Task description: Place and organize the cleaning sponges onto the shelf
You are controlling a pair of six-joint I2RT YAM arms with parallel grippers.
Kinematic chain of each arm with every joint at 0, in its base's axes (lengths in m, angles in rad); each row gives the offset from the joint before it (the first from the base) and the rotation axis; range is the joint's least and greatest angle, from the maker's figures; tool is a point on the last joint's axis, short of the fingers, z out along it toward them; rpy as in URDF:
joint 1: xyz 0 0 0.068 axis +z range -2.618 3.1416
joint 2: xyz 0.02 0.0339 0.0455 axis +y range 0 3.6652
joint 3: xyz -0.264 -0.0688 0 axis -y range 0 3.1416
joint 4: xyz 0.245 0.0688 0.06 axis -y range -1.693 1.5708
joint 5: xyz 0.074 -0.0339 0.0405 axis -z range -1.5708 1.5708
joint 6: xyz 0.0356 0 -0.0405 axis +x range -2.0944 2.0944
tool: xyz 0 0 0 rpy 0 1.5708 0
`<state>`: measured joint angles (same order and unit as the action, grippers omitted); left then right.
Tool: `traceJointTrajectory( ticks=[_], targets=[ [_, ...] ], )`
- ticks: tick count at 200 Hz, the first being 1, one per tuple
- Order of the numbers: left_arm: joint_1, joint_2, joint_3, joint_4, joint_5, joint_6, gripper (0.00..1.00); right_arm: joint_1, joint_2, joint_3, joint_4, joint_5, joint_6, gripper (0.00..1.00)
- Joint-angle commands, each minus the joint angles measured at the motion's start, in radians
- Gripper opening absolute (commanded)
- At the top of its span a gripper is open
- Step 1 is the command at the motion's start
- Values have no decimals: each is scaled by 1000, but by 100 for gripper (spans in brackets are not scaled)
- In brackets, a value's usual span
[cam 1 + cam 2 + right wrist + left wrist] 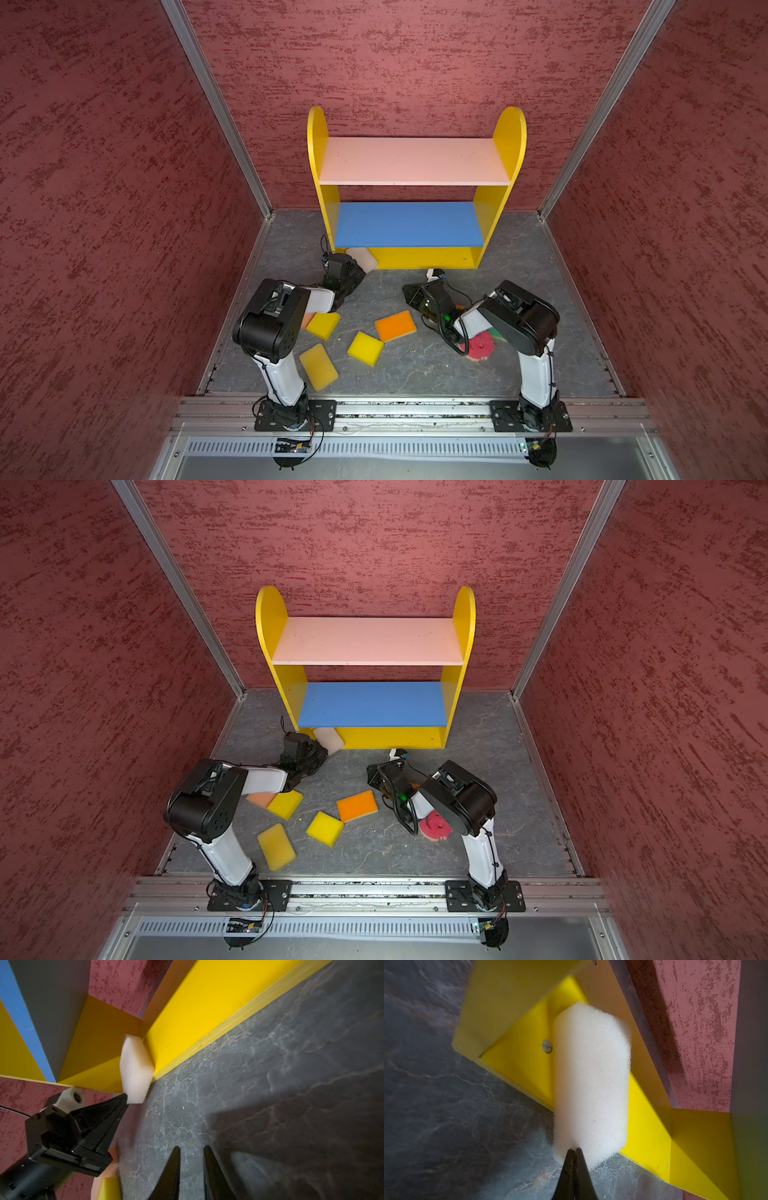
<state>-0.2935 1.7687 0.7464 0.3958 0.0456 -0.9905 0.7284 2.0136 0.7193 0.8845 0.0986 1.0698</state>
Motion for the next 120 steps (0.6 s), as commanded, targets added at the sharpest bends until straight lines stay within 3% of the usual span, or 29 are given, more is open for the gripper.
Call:
traceJointTrajectory(
  ticks=[1, 36, 68, 100, 120],
  targets=[
    [-3, -58, -8, -31, 41, 45, 0, 3, -43, 29, -97, -2, -41, 24],
    [22, -125, -17, -97, 115, 120, 0, 27, -83, 95, -264, 33, -155, 25],
    [56, -150, 3, -151, 234, 190, 0, 35, -99, 116, -284, 46, -184, 26],
    [81, -89, 86, -234, 350, 286, 0, 36, -95, 166, -315, 46, -215, 27],
    [85, -45, 122, -252, 367, 309, 0, 39, -89, 186, -320, 43, -219, 27]
  ],
)
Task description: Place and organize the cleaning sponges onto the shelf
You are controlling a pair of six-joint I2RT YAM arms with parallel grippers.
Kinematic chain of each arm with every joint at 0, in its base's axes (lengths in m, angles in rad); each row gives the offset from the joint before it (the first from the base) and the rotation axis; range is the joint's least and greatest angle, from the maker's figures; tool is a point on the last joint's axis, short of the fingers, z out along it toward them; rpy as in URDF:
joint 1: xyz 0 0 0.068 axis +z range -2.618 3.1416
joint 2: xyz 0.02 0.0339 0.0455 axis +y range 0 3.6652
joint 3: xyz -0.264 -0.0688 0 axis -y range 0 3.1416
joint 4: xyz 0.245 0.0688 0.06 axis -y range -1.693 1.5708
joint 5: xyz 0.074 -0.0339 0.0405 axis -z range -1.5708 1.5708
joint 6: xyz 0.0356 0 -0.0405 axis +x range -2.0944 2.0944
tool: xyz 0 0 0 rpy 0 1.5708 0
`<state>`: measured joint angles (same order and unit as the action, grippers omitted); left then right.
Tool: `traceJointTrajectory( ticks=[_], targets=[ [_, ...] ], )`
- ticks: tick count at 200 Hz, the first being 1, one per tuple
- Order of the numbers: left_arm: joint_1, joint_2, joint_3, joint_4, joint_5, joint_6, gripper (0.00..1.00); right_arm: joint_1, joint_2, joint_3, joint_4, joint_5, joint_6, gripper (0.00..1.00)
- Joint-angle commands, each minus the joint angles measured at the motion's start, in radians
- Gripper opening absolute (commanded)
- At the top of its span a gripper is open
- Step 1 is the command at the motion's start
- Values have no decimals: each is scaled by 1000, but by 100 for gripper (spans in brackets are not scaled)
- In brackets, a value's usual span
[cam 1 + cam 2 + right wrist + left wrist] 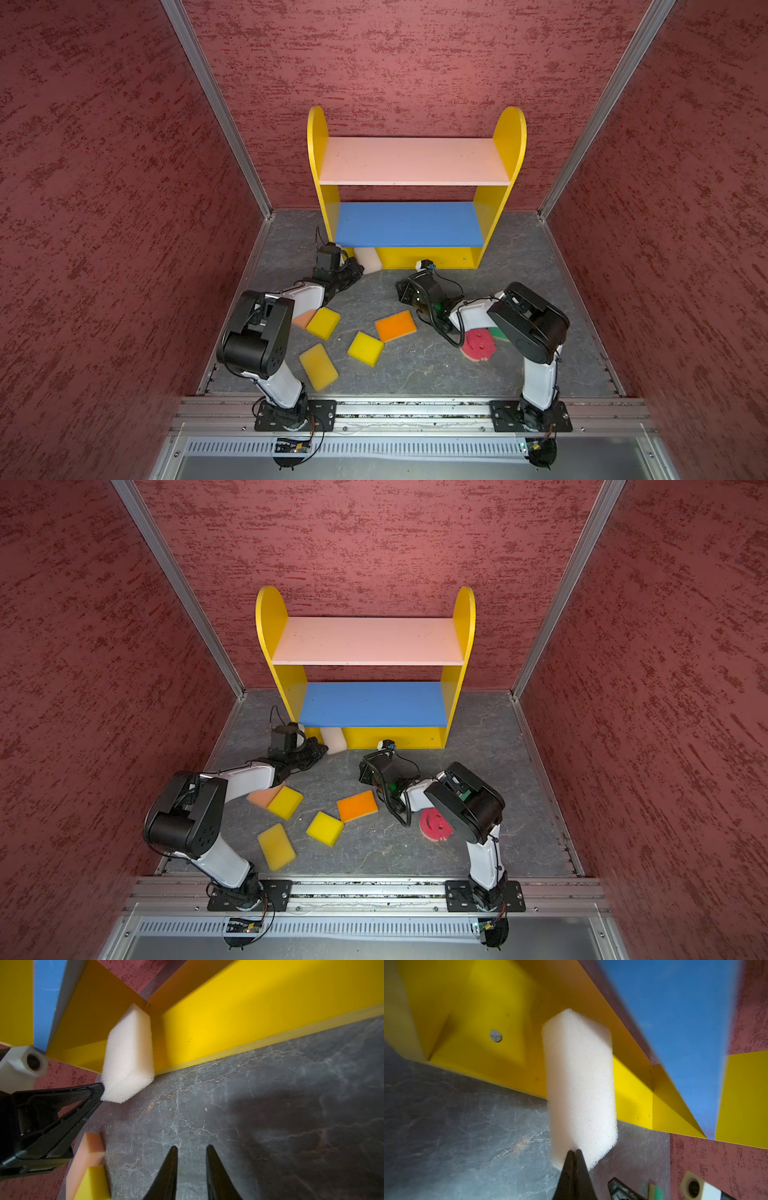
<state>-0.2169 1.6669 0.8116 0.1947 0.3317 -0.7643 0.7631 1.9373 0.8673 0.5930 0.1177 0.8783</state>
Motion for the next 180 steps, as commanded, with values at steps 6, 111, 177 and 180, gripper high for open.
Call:
traceJointTrajectory(
  ticks=[6, 111, 177, 180],
  targets=[
    [8, 67, 63, -55, 77, 86, 0, 5, -12, 41, -29, 24, -27, 27],
    [2, -32, 2, -96, -15, 86, 29, 43, 81, 168, -66, 2, -62, 26],
    [61, -291, -132, -195, -130, 79, 1, 107, 128, 260, -233, 62, -166, 0],
    [70, -299, -139, -195, -131, 75, 1, 110, 133, 265, -238, 66, -169, 0]
  ],
)
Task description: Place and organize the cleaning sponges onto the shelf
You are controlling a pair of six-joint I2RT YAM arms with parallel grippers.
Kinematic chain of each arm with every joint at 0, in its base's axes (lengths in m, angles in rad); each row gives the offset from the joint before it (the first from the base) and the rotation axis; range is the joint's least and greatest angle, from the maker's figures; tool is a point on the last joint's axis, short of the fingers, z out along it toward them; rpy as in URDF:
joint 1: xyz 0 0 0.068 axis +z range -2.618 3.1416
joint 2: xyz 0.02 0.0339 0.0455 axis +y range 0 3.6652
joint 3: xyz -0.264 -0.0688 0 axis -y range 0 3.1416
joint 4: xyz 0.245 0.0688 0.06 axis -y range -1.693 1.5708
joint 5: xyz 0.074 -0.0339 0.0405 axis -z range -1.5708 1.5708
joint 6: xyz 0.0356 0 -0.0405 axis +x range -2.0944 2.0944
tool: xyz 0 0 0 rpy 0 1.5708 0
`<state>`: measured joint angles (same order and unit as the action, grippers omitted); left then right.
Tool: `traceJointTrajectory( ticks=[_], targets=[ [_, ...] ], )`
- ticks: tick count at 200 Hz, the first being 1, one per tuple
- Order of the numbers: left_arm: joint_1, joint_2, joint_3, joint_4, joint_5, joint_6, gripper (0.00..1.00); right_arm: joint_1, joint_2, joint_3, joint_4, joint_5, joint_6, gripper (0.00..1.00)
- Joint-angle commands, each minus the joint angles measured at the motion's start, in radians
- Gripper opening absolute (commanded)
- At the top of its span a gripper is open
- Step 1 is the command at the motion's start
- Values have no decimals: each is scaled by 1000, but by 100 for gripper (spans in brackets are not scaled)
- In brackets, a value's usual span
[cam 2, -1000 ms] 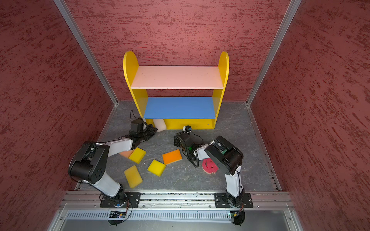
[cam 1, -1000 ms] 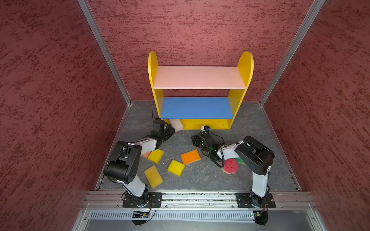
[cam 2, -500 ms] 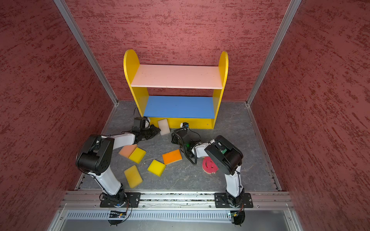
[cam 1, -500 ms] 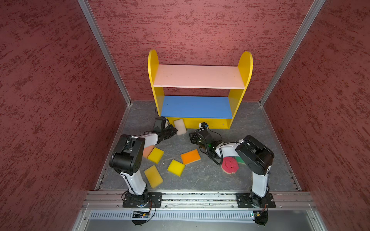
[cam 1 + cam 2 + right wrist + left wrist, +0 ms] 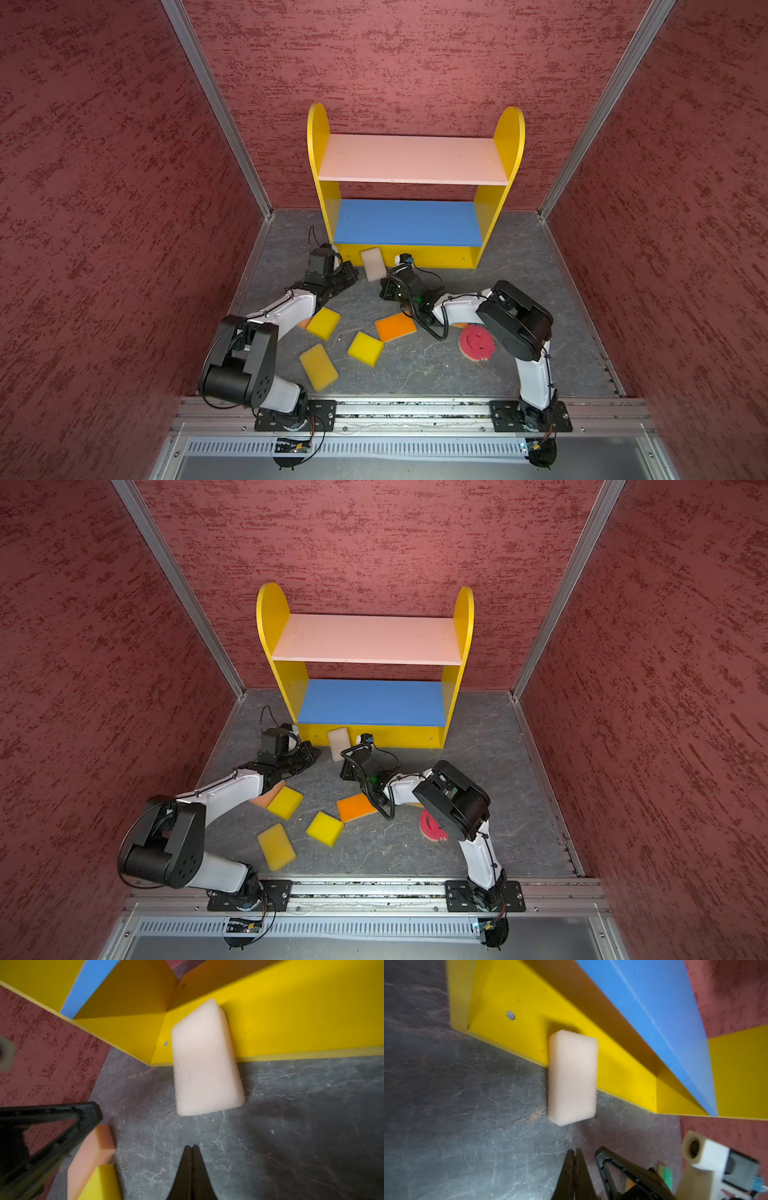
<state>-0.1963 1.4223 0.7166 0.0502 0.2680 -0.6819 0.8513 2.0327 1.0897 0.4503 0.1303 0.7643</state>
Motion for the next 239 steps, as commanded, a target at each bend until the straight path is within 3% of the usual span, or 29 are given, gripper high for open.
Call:
traceJointTrajectory(
  ticks=[1, 35, 59, 113, 187, 239],
  targets=[
    [51, -57, -46, -49, -69, -9, 1, 22, 40, 44, -97, 56, -57, 0],
    [176, -68, -86, -14, -8, -68, 6, 50, 110, 117, -154, 134, -139, 0],
    [215, -59, -90, 0, 17, -85, 6, 60, 151, 163, -192, 210, -224, 0],
    [238, -43, -103, 26, 27, -92, 8, 57, 237, 249, -185, 276, -317, 0],
    [247, -17, -138, 77, 57, -121, 9, 35, 335, 440, -158, 287, -348, 0],
    [248, 22, -137, 109, 75, -134, 9, -9, 375, 553, -229, 257, -296, 0]
  ],
)
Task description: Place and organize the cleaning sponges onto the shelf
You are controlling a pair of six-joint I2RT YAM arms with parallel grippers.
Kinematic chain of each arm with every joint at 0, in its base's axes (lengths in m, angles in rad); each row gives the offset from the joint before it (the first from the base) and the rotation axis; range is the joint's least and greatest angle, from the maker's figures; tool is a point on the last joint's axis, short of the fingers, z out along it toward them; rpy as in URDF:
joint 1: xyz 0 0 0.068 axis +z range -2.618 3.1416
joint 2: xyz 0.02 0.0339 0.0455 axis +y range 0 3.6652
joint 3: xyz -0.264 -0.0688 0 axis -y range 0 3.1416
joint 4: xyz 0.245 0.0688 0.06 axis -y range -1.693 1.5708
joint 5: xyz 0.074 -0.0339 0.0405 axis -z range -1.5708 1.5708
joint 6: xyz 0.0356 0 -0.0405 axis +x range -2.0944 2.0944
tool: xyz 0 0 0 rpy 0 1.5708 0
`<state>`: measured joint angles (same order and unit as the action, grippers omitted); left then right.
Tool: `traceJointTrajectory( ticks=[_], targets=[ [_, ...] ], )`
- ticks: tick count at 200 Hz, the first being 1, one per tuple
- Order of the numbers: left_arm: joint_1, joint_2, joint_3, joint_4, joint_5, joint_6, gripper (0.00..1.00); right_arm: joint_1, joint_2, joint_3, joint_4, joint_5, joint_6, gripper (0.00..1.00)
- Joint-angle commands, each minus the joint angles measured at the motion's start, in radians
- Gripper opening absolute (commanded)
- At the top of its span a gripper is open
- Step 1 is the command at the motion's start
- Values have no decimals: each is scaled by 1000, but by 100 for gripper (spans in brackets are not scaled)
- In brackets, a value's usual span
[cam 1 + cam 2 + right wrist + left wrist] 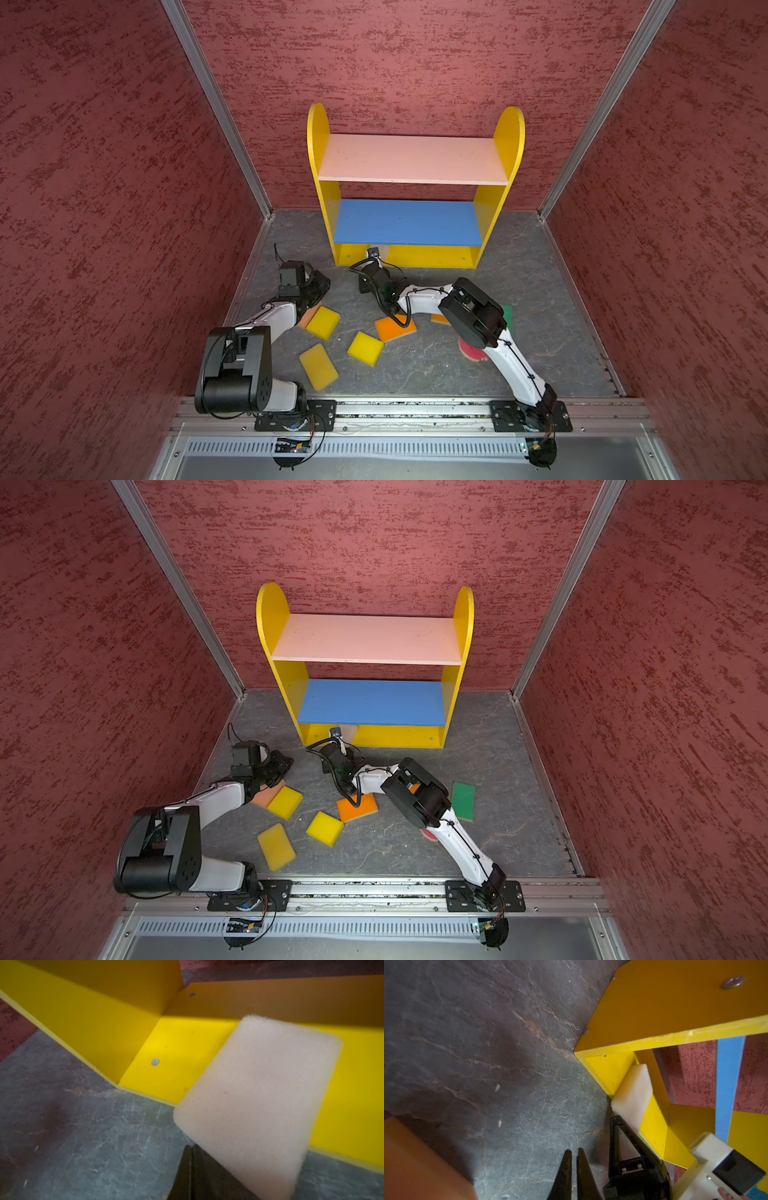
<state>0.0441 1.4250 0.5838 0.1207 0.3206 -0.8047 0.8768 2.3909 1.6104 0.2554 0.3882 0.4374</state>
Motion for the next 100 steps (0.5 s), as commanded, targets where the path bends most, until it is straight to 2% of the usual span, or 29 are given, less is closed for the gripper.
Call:
traceJointTrajectory(
  ticks=[1, 43, 100],
  targets=[
    [7, 20, -3, 39, 23, -11, 9, -35, 15, 31, -34, -1, 32, 0],
    [-7, 53, -3, 58, 30, -20, 11, -45, -68, -80, 17, -33, 68, 0],
    [-114, 108, 25, 92, -2, -47, 15, -63, -289, -402, 161, -114, 285, 0]
  ],
)
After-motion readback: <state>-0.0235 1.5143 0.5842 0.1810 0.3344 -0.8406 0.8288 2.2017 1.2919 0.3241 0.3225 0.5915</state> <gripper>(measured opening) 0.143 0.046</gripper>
